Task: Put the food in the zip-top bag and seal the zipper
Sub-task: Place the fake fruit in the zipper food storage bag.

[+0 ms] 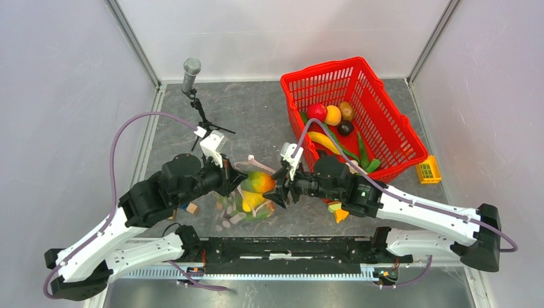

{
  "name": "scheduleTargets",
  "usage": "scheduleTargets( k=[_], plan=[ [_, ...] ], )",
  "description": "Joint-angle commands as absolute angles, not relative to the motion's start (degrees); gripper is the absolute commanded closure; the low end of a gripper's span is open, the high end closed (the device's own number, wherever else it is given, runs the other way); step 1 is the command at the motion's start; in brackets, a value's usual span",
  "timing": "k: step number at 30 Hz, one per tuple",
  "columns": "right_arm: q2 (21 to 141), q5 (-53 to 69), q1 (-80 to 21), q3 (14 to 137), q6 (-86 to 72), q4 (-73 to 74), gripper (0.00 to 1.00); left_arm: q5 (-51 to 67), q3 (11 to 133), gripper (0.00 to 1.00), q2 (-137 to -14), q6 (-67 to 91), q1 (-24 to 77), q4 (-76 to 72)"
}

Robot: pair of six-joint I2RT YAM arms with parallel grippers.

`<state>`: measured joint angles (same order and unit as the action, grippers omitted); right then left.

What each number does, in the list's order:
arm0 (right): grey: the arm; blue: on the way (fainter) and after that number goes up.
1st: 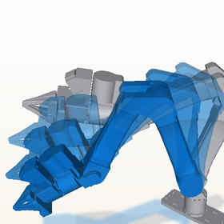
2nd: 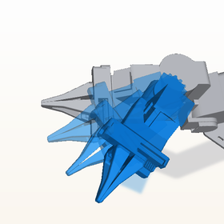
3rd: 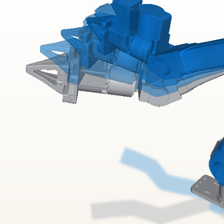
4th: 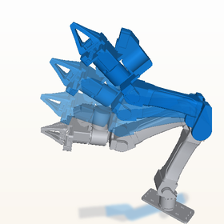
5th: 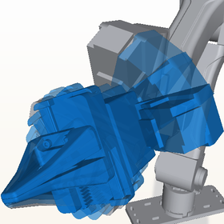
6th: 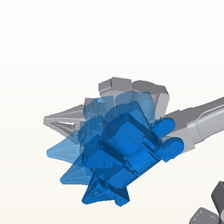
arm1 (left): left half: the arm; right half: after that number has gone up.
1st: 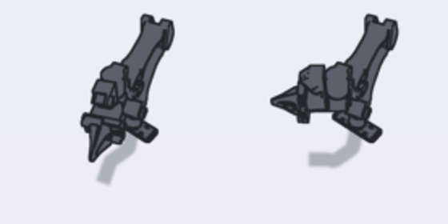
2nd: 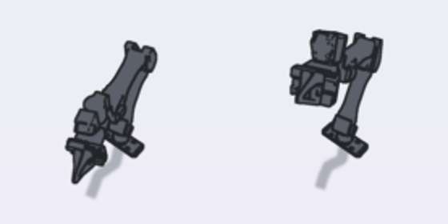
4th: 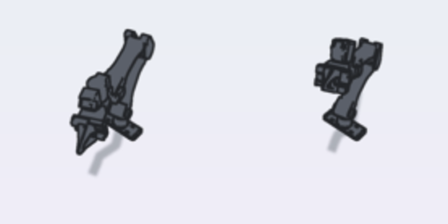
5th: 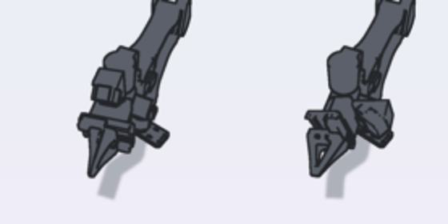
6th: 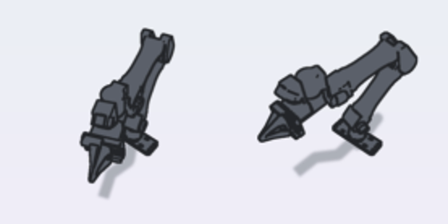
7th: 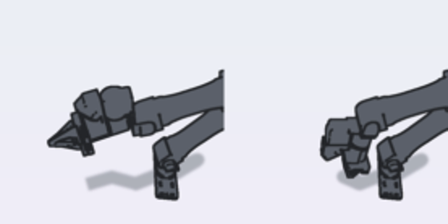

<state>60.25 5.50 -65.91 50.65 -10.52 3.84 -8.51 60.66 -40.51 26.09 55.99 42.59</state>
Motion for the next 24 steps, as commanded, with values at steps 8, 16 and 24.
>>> scheduleTargets(
  k=[8,16,24],
  plan=[
    [68.28,1.31,-66.16,54.29,-9.27,4.21,0.42,-7.27,61.17,0.97,-40.94,26.52,55.96,35.33],
    [70.24,4.15,-66.18,55.4,-9.18,-4.96,0.43,-6.5,60.32,0.97,-41.27,26.76,56.01,34.72],
    [69.72,7.92,-66.18,53.72,-7.76,-7.48,0.35,-5.94,59.85,0.97,-41.92,26.45,55.98,33.34]
  ],
)
